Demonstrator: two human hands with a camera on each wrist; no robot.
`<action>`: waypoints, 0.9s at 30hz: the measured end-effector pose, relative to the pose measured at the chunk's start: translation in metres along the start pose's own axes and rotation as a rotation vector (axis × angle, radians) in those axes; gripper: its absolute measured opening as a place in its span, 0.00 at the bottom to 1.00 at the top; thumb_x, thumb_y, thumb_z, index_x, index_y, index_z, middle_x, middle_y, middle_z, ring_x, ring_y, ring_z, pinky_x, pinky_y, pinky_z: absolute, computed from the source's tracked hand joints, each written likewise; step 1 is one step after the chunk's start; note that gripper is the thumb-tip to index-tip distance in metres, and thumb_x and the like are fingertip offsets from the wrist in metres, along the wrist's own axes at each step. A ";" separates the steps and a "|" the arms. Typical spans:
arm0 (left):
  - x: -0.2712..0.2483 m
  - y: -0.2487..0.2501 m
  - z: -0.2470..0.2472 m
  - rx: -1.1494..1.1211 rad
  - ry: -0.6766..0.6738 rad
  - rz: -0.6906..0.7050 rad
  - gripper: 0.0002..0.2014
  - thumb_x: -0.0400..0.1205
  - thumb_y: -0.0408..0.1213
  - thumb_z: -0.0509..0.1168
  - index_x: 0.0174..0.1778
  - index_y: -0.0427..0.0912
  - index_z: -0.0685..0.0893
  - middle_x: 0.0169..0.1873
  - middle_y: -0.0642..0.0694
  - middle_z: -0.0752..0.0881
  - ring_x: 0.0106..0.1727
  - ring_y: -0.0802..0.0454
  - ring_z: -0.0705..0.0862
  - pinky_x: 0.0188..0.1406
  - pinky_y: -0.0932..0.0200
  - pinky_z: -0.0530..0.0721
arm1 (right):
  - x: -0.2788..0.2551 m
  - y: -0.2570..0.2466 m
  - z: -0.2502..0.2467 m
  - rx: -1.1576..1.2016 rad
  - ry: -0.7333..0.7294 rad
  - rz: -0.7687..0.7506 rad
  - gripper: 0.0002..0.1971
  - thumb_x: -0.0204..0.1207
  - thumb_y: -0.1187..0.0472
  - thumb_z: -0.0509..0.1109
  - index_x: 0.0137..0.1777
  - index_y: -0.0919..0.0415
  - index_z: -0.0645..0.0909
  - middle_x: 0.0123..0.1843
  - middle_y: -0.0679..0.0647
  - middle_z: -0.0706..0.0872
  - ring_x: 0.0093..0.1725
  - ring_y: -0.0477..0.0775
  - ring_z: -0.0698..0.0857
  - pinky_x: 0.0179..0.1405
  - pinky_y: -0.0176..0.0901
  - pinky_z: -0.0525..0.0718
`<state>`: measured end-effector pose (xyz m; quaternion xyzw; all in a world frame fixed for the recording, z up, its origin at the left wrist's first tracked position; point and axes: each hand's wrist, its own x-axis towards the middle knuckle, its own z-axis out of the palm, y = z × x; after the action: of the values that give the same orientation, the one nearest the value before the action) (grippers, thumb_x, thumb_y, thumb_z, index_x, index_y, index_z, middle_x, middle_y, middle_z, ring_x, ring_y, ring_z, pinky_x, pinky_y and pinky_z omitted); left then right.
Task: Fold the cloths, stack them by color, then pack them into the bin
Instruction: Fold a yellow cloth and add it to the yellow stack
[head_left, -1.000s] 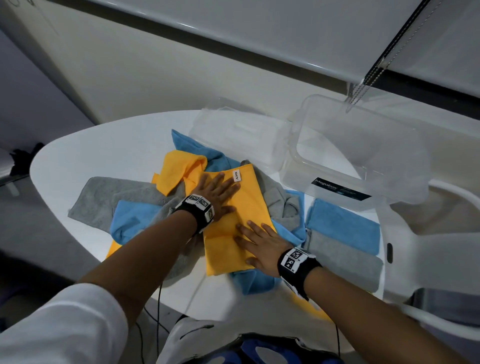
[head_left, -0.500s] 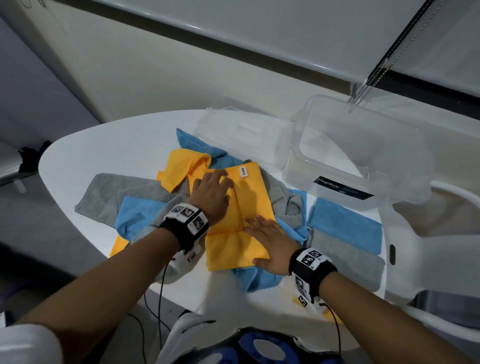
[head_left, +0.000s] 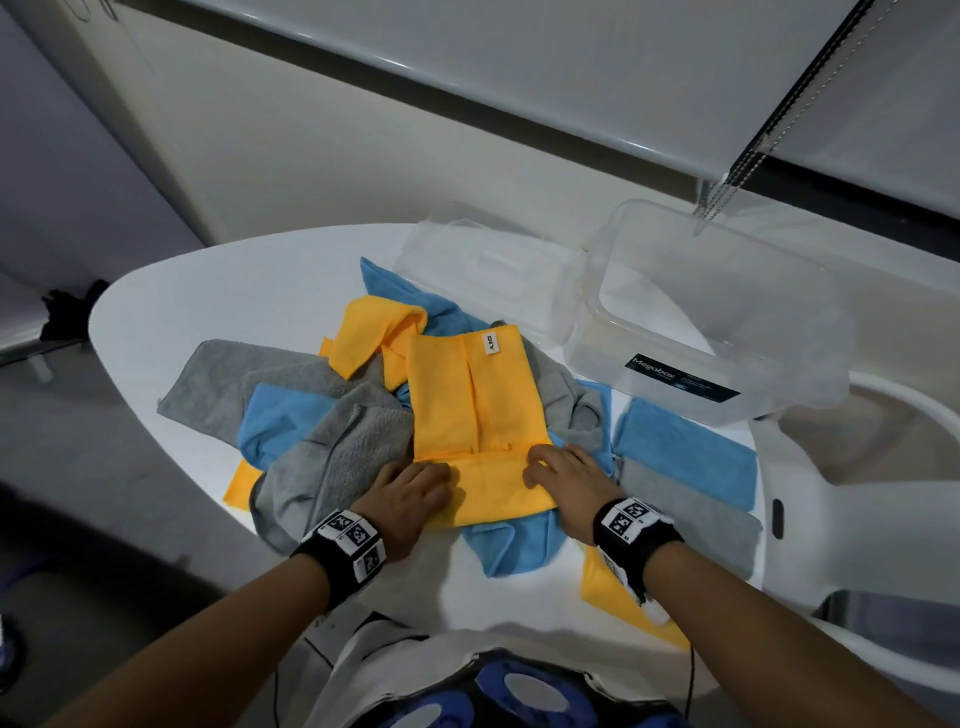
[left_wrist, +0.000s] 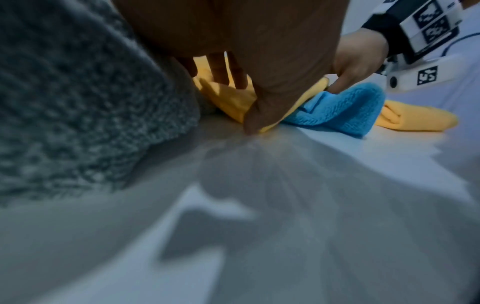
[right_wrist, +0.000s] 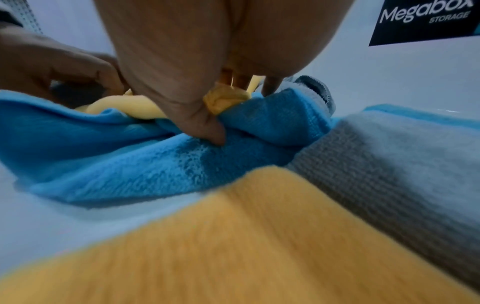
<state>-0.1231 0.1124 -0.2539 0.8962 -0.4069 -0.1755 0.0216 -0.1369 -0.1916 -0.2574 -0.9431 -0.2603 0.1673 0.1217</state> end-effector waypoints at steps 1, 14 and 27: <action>0.002 0.001 -0.002 -0.012 0.018 0.003 0.29 0.57 0.41 0.76 0.54 0.56 0.77 0.62 0.51 0.79 0.61 0.51 0.82 0.50 0.46 0.84 | 0.003 0.000 -0.003 0.034 0.001 0.007 0.35 0.50 0.79 0.69 0.58 0.51 0.75 0.66 0.50 0.74 0.60 0.56 0.78 0.74 0.48 0.66; -0.012 -0.017 0.009 -0.561 0.158 -0.106 0.13 0.80 0.43 0.55 0.59 0.60 0.75 0.51 0.53 0.88 0.48 0.48 0.87 0.53 0.54 0.79 | -0.004 0.005 -0.040 0.401 -0.145 0.206 0.14 0.75 0.61 0.64 0.56 0.44 0.84 0.48 0.52 0.87 0.50 0.50 0.83 0.53 0.48 0.83; -0.015 -0.017 0.002 -1.112 0.184 -0.375 0.18 0.85 0.39 0.62 0.48 0.76 0.79 0.47 0.70 0.85 0.48 0.71 0.82 0.48 0.74 0.77 | -0.019 -0.006 -0.024 0.477 -0.176 0.212 0.20 0.66 0.59 0.74 0.58 0.47 0.78 0.50 0.39 0.82 0.48 0.42 0.80 0.46 0.38 0.80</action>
<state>-0.1209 0.1348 -0.2542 0.8186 -0.0849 -0.2848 0.4915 -0.1457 -0.1997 -0.2288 -0.8915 -0.1231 0.3171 0.2991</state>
